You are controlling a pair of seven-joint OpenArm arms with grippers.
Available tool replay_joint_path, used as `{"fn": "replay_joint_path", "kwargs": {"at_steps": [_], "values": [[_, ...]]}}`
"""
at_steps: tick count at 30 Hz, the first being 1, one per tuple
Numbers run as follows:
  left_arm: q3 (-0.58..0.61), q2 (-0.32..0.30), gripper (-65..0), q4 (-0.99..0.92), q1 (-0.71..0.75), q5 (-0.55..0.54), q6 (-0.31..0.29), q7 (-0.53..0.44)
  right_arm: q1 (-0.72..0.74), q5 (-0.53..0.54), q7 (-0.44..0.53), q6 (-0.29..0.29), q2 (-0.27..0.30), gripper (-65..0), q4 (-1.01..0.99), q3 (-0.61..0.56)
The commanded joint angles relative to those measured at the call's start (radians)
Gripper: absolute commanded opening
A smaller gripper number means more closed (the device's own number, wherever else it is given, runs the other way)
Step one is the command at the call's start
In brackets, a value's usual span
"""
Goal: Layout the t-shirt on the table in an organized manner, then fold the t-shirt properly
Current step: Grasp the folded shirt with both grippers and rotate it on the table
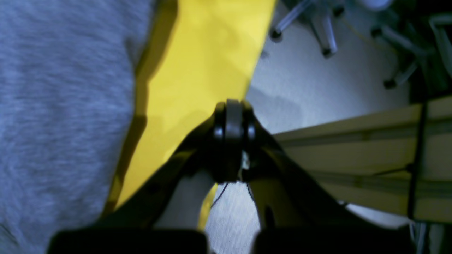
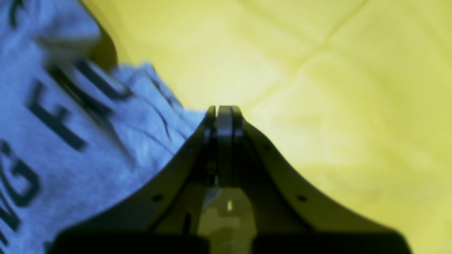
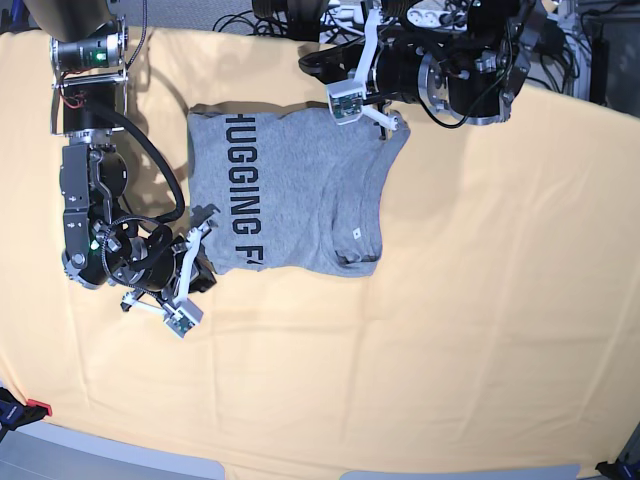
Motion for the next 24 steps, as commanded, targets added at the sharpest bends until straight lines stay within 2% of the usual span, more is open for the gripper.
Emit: {"fn": "replay_joint_path", "kwargs": {"at_steps": [1, 5, 11, 16, 24], "values": [[-0.003, -0.002, -65.0, 0.015, -0.004, 0.01, -0.005, -0.038, 0.046, 0.014, 0.028, 0.006, 0.009, -65.0, 0.017, 0.002], [-0.003, -0.002, -65.0, 0.014, 0.001, 0.031, -0.005, -0.051, 0.057, 0.011, 0.013, 0.001, 0.015, -65.0, 0.013, -0.028], [-0.003, -0.002, -65.0, -0.002, 0.001, 0.156, -0.005, -0.108, 0.06, -0.034, 0.009, 0.001, 0.028, -65.0, -0.039, -0.13], [-0.003, -0.002, -65.0, -0.056, -0.003, 0.174, -0.005, -0.141, 0.059, -0.04, -0.003, 0.002, 0.032, -65.0, -0.058, -0.147], [-0.003, -0.005, -65.0, -0.077, -0.059, 0.263, -0.005, -0.156, 0.055, 0.135, -0.24, 0.007, 0.067, -65.0, -0.054, -0.147]]}}
